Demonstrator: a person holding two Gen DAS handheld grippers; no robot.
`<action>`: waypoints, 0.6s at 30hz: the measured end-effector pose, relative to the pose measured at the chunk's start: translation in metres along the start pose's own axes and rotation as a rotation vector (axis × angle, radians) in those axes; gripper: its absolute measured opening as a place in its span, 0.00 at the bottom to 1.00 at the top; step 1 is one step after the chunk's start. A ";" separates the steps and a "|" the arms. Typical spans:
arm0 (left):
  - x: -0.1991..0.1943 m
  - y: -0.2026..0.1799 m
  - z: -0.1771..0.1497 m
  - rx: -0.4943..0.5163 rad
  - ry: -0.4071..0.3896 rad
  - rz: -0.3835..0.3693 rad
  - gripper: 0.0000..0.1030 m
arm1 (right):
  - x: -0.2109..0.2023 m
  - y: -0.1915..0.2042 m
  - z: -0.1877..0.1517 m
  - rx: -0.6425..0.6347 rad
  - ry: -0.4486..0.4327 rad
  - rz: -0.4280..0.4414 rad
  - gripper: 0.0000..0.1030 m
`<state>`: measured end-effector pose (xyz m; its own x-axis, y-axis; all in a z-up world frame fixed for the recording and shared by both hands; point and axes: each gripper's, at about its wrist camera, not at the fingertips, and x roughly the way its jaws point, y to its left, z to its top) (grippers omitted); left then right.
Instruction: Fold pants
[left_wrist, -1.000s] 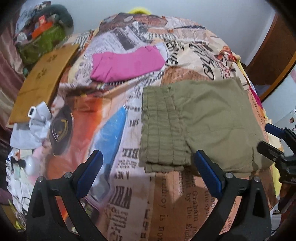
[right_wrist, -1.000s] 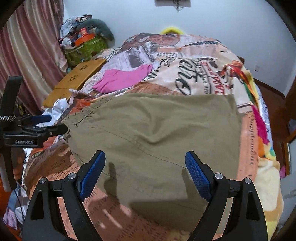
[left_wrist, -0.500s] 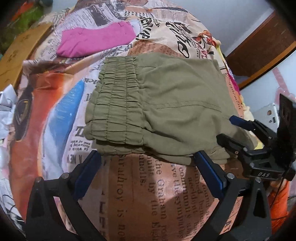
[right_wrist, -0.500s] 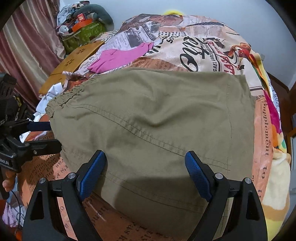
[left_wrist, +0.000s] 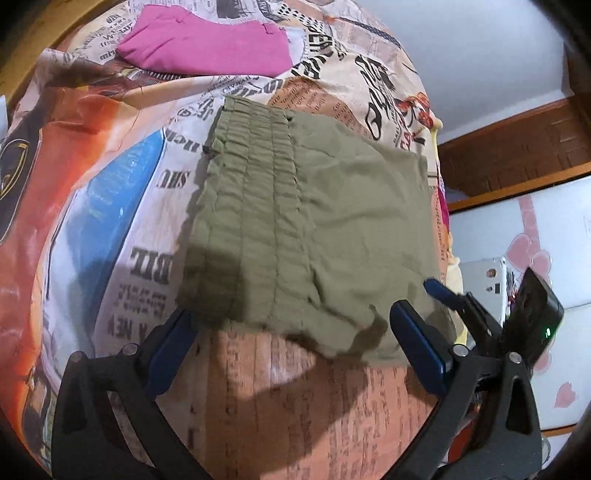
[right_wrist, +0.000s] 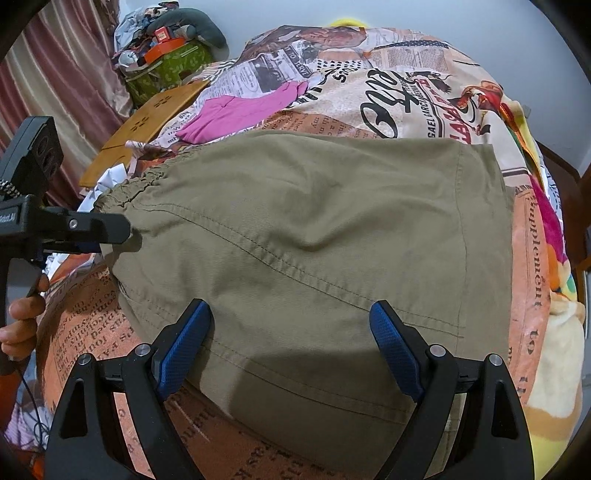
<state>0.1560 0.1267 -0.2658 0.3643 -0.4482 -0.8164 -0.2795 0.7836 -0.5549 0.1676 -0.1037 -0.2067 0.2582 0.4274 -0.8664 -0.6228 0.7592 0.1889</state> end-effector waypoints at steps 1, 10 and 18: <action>-0.002 0.000 -0.003 0.004 0.005 -0.009 0.99 | 0.000 0.000 0.000 0.000 0.000 0.000 0.84; -0.015 0.006 -0.015 -0.067 0.055 -0.190 0.99 | 0.000 0.000 -0.001 0.006 -0.004 0.007 0.85; 0.008 -0.001 0.012 -0.068 0.010 -0.135 0.99 | 0.000 -0.001 -0.001 0.007 -0.003 0.005 0.85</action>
<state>0.1694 0.1276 -0.2702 0.3942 -0.5516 -0.7351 -0.2884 0.6852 -0.6688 0.1675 -0.1045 -0.2072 0.2571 0.4331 -0.8639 -0.6192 0.7602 0.1968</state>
